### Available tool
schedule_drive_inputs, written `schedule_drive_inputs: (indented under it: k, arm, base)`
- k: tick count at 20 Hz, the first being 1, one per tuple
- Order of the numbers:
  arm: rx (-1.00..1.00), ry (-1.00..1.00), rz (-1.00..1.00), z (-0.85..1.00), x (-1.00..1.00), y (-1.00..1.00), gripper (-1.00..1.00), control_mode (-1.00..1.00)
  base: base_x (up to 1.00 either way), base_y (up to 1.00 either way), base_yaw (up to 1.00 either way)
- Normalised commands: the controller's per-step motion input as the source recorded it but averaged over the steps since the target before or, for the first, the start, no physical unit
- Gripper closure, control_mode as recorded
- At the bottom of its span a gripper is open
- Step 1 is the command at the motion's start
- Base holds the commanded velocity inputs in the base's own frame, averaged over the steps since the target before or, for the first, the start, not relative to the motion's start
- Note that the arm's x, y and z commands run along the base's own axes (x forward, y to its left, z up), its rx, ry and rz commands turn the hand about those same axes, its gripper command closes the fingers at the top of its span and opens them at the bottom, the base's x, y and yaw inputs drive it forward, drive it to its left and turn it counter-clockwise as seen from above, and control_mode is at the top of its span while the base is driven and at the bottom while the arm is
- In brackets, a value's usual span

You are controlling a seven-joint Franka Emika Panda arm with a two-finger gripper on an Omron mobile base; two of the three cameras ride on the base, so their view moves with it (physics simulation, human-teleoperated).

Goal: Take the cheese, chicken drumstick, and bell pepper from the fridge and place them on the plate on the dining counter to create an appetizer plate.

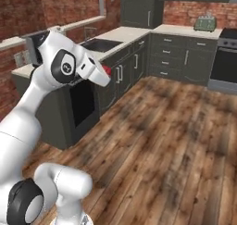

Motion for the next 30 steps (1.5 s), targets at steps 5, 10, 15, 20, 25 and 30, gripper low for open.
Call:
schedule_drive_inputs:
  k: [5, 10, 15, 20, 25, 30]
  arm:
    - [0.0, 0.0, 0.0, 0.0, 0.0, 0.0, 1.0, 1.0]
    - [0.0, 0.0, 0.0, 0.0, 0.0, 0.0, 1.0, 1.0]
    - [0.0, 0.0, 0.0, 0.0, 0.0, 0.0, 1.0, 1.0]
    - [0.0, 0.0, 0.0, 0.0, 0.0, 0.0, 1.0, 1.0]
    - [0.0, 0.0, 0.0, 0.0, 0.0, 0.0, 1.0, 1.0]
    - [0.0, 0.0, 0.0, 0.0, 0.0, 0.0, 1.0, 1.0]
  base:
    - [0.94, 1.0, 0.01]
    - [0.38, 1.0, 0.0]
    - [-0.05, 1.0, 0.01]
    - [-0.01, 1.0, 0.0]
    - [0.0, 1.0, 0.0]
    - [0.0, 1.0, 0.0]
